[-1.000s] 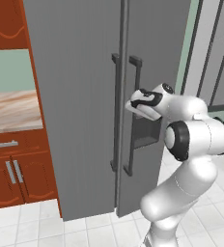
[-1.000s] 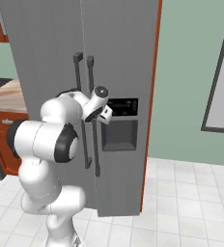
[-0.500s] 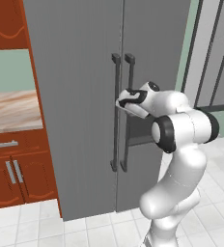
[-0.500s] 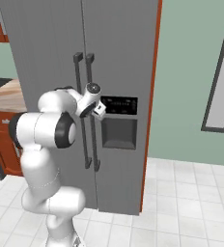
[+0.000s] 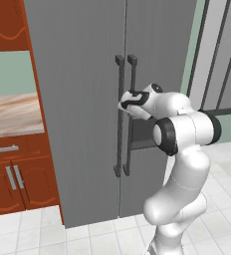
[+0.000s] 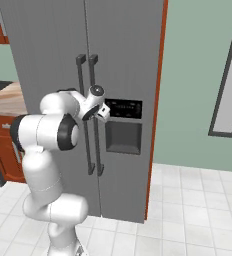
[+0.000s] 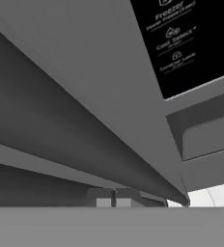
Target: Take the lime and lemon from the highest rack and move them to the second highest rack where the garlic and sweet potato are located, to maximize freezer space. Close the freezer door after rearranging.
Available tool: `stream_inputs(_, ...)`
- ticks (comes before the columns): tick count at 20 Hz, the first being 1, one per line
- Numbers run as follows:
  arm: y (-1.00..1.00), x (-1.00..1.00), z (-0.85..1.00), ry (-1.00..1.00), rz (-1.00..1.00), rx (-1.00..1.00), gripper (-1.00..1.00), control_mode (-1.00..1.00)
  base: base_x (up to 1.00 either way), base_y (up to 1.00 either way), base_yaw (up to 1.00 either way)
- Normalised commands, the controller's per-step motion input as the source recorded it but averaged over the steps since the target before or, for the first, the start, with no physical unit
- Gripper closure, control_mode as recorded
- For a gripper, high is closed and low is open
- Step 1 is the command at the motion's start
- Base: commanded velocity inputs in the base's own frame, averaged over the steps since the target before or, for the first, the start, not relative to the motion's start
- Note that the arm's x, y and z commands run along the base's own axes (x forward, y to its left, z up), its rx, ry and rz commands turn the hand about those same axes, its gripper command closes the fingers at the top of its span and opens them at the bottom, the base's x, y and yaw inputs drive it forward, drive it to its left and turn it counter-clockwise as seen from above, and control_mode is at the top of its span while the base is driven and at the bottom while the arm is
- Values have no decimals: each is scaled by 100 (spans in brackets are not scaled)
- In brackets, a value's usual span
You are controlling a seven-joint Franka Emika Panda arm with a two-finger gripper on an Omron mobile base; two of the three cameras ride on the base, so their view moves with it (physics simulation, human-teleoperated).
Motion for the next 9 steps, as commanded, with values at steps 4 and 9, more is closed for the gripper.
stream_inputs(4, 0, 59, 0, 0, 0, 3, 100, -100, 0, 0, 0)
stream_inputs(9, 0, 92, 0, 0, 1, 5, 100, -100, 0, 0, 0)
